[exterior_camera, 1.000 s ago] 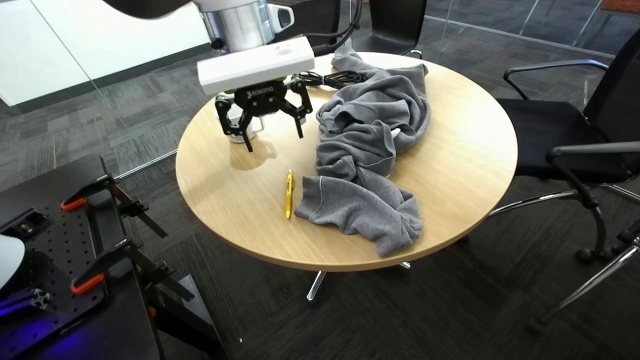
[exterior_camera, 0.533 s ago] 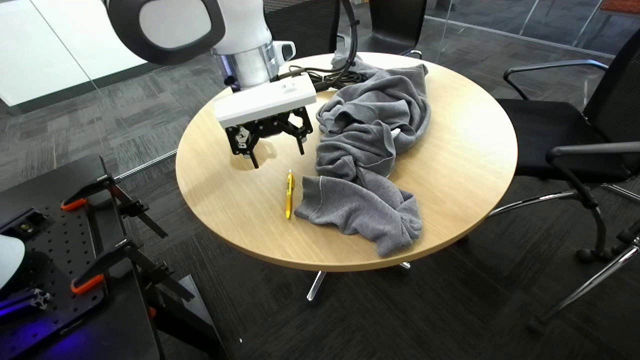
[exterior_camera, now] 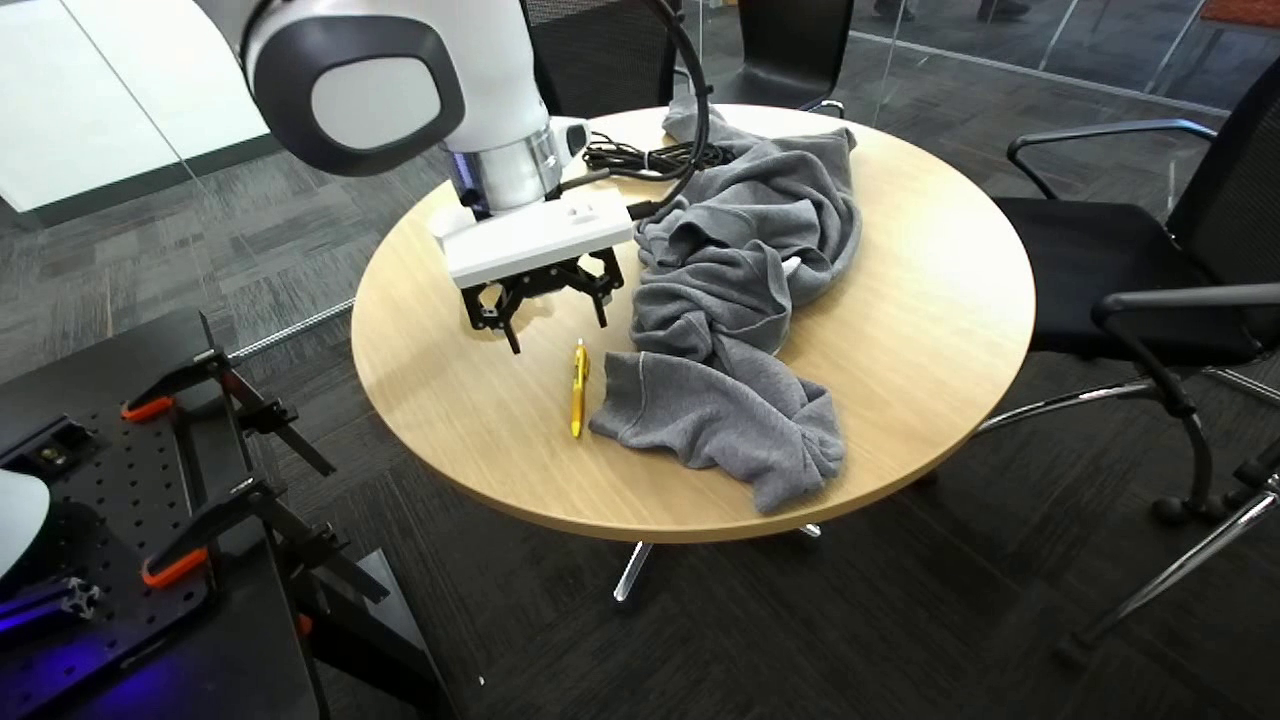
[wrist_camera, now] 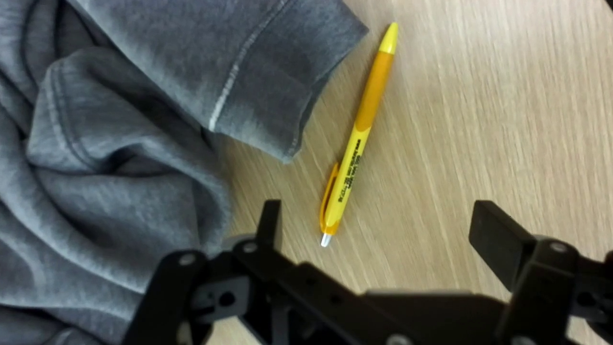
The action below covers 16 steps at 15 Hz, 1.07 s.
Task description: Move the white mug forward, place the yellow pen inside the white mug
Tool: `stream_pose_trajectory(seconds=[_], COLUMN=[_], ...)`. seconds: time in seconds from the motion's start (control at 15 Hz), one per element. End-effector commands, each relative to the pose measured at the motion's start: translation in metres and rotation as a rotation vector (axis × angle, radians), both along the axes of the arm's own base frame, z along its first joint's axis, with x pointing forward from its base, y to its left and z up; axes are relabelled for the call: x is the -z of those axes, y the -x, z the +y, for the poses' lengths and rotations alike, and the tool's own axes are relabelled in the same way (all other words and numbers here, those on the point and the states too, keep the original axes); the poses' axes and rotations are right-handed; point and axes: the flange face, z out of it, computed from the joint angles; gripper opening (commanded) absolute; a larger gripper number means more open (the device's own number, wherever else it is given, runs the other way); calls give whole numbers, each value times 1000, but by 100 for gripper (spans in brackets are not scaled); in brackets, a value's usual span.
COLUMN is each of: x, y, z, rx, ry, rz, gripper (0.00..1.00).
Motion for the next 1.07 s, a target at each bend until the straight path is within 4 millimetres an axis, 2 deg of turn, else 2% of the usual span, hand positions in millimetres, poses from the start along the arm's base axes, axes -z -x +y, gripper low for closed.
stream_pose_trajectory(seconds=[0.0, 0.13, 0.33, 0.47, 0.73, 0.87, 1.0], x=[8, 12, 19, 24, 32, 35, 36], y=[-7, -8, -9, -9, -10, -10, -10], z=[-3, -4, -5, -6, -7, -7, -7], rx=[2, 5, 7, 7, 9, 8, 7], ry=[2, 1, -5, -8, -13, -14, -16], rz=[-9, -2, 9, 17, 30, 33, 36], gripper=[100, 89, 88, 92, 88, 64, 53])
